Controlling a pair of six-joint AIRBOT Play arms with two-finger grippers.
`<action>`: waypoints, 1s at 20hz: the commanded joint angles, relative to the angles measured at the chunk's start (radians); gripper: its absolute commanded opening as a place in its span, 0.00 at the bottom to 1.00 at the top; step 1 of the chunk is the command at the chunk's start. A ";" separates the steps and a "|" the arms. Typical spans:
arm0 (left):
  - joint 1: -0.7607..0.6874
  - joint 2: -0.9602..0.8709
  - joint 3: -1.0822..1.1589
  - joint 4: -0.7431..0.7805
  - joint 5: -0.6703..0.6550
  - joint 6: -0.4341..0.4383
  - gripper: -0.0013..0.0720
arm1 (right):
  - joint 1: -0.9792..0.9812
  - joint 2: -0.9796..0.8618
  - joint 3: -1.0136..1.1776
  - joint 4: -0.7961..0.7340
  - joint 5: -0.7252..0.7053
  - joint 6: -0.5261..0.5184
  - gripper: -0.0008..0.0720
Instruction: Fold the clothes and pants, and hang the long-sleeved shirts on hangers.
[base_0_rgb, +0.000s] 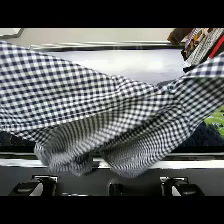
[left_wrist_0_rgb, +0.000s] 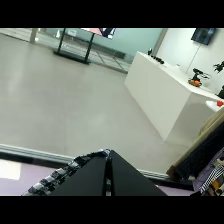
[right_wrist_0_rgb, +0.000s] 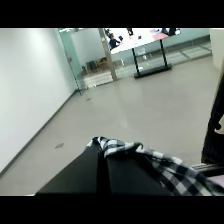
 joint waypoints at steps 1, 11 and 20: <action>-0.004 -0.109 -0.033 0.025 0.006 -0.019 0.04 | 0.001 -0.164 0.003 -0.039 -0.040 0.043 0.06; -0.055 -0.808 -0.042 -0.073 0.151 -0.019 0.04 | 0.003 -0.855 0.003 0.093 -0.155 0.213 0.06; -0.057 -1.010 -0.042 -0.130 -0.026 -0.016 0.04 | -0.019 -1.009 0.003 0.339 0.294 -0.160 0.72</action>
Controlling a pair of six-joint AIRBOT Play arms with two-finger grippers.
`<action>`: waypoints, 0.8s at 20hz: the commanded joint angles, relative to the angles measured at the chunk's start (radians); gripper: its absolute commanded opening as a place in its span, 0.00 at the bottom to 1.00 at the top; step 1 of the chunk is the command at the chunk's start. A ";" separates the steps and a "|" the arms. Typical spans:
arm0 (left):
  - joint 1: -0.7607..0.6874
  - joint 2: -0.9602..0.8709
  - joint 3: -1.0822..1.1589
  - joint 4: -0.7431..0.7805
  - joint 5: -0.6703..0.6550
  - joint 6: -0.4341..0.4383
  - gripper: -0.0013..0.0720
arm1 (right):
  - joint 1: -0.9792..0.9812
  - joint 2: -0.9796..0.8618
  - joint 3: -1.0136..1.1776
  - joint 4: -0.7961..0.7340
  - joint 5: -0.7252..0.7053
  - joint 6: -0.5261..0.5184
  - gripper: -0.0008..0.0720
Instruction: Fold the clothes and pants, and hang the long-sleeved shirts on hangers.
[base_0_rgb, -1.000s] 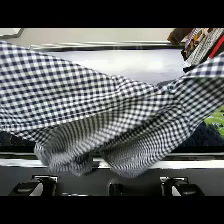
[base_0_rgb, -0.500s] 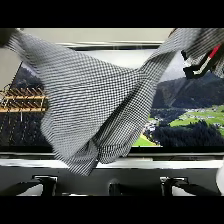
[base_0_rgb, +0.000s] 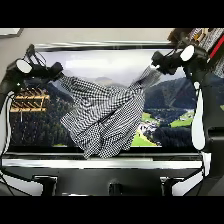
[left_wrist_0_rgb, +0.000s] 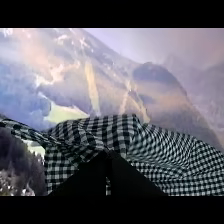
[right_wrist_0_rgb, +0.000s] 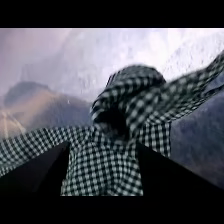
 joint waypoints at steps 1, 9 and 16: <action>0.000 -0.026 0.001 -0.014 -0.052 0.001 0.04 | -0.034 0.033 0.001 0.049 0.266 -0.212 0.76; -0.001 -0.002 0.000 -0.014 -0.126 0.001 0.04 | -0.232 0.461 -0.652 0.183 0.386 -0.315 0.87; 0.000 -0.002 0.000 -0.013 -0.124 0.001 0.04 | 0.025 0.670 -1.437 0.596 -0.086 -0.328 0.89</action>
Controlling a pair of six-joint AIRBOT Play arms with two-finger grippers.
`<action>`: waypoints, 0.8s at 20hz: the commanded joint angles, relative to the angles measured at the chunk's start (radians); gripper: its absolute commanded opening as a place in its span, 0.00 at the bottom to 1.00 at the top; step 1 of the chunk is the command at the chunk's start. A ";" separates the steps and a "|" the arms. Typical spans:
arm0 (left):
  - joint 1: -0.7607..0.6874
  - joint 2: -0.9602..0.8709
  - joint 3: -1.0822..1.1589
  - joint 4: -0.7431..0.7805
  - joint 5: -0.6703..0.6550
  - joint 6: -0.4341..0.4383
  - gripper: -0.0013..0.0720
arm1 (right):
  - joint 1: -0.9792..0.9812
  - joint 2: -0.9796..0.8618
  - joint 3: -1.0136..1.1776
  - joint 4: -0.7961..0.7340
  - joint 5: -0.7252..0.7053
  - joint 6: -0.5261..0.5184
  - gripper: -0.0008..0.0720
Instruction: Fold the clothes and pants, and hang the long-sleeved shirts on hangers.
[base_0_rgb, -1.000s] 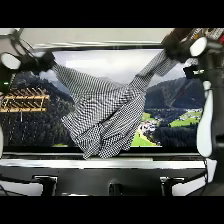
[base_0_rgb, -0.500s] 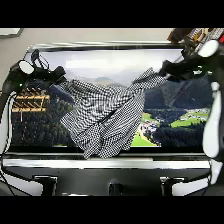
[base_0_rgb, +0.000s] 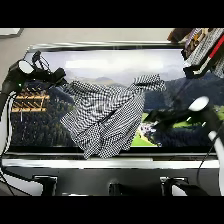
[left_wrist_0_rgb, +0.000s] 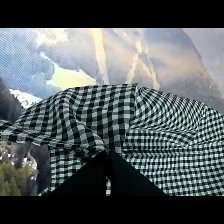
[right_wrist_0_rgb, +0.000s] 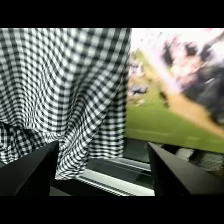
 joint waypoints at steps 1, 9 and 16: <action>0.000 0.000 0.000 0.001 -0.003 0.000 0.04 | 0.160 0.047 -0.287 0.253 -0.278 -0.021 0.89; 0.000 0.000 0.000 0.001 -0.003 0.000 0.04 | 0.353 -0.114 -0.296 0.416 -0.470 -0.099 0.24; 0.004 0.008 0.001 0.000 -0.044 0.000 0.04 | 0.027 -0.008 0.174 -0.180 -0.187 0.220 0.06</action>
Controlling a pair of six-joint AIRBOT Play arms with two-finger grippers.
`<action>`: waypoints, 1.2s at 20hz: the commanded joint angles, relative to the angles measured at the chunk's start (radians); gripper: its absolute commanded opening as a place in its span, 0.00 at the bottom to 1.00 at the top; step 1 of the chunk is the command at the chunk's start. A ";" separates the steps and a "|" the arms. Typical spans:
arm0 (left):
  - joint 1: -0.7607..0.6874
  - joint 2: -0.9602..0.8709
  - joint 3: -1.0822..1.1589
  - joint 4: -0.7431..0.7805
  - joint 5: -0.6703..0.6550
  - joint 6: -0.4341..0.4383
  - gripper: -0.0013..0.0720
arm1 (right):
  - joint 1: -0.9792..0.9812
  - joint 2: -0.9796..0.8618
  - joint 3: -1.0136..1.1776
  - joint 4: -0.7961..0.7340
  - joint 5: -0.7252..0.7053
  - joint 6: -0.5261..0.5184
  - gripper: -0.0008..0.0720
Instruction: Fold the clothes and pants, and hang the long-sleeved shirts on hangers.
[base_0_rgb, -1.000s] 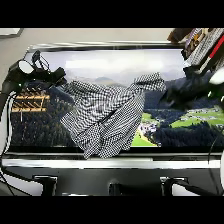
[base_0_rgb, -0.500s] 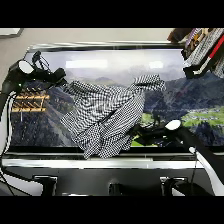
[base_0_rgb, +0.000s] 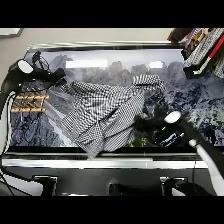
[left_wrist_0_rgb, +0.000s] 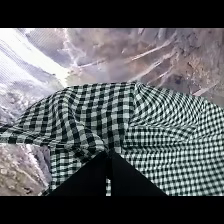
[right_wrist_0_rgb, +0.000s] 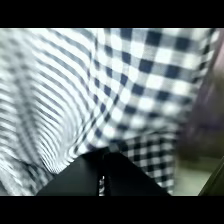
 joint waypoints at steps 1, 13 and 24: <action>0.003 0.003 0.001 -0.001 -0.050 0.000 0.04 | -0.235 0.020 0.346 -0.319 0.176 0.124 0.06; -0.099 -0.005 -0.059 -0.004 -0.179 0.000 0.04 | -0.365 -0.341 0.998 -0.335 0.280 0.111 0.12; -0.106 -0.005 -0.084 -0.003 -0.149 0.000 0.04 | -0.760 -0.124 0.518 -0.232 0.578 -0.208 0.87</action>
